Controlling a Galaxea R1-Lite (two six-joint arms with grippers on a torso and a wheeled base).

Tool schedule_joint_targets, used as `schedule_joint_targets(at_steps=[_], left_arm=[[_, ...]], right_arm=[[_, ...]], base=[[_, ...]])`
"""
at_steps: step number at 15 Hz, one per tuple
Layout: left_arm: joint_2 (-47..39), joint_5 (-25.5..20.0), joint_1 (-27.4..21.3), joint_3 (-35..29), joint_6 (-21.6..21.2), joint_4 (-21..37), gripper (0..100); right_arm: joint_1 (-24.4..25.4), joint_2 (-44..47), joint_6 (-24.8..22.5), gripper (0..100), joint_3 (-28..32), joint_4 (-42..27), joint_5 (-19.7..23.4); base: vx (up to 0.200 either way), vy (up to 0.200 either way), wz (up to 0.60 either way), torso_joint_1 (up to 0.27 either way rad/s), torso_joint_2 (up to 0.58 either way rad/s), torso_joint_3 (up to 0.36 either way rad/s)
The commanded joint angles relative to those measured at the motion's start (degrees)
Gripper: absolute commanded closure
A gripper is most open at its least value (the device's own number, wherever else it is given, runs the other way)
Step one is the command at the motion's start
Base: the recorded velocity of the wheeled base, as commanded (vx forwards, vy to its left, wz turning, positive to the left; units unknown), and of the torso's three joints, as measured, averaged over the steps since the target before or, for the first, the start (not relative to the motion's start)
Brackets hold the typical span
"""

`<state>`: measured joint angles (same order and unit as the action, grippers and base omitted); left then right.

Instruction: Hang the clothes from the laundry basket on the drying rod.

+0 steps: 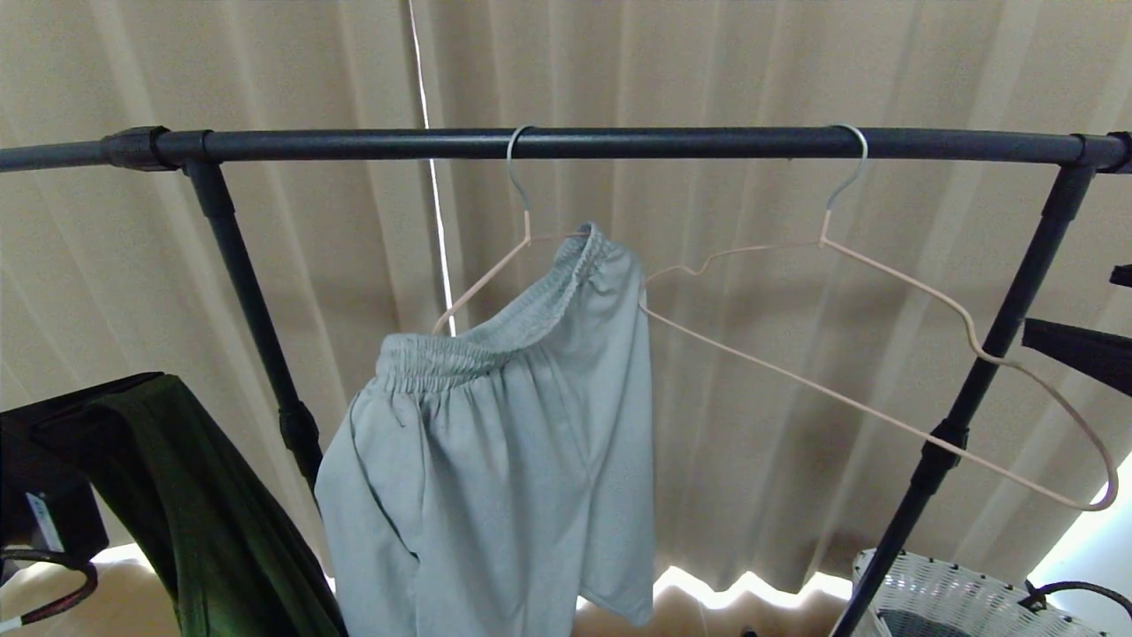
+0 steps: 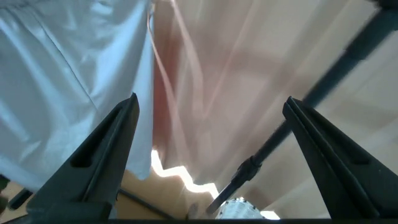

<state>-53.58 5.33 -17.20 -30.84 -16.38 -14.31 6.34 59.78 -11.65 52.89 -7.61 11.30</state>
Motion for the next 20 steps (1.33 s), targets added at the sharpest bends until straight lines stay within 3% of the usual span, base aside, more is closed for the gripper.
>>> schedule_joint_targets(at_steps=[1,4,7,15,17,20], left_arm=[[-0.12,-0.05,-0.11,0.08,-0.05,-0.01,100],[-0.56,-0.14,-0.2,0.08,-0.05,-0.01,100],[-0.56,-0.23,-0.2,0.52,-0.05,-0.01,100],[-0.83,-0.23,-0.29,0.78,-0.14,-0.01,100],[-0.91,-0.23,-0.29,0.7,-0.14,-0.1,100],[-1.88,-0.05,-0.11,1.14,0.12,0.25,100]], right_arm=[[0.16,9.04,-0.04,0,3.97,-0.04,0.04],[4.3,12.81,0.23,0,8.36,-3.99,0.04],[8.78,12.38,7.52,0,11.62,-7.77,-0.4],[12.29,14.13,7.7,0,12.94,-10.76,-1.37],[13.35,17.03,7.79,0,14.78,-12.34,-5.68],[17.3,18.79,8.93,0,17.24,-12.26,-6.55]], base=[[0.0,0.0,0.0,0.0,0.0,0.0],[0.0,0.0,0.0,0.0,0.0,0.0],[0.0,0.0,0.0,0.0,0.0,0.0],[0.0,0.0,0.0,0.0,0.0,0.0],[0.0,0.0,0.0,0.0,0.0,0.0],[0.0,0.0,0.0,0.0,0.0,0.0]])
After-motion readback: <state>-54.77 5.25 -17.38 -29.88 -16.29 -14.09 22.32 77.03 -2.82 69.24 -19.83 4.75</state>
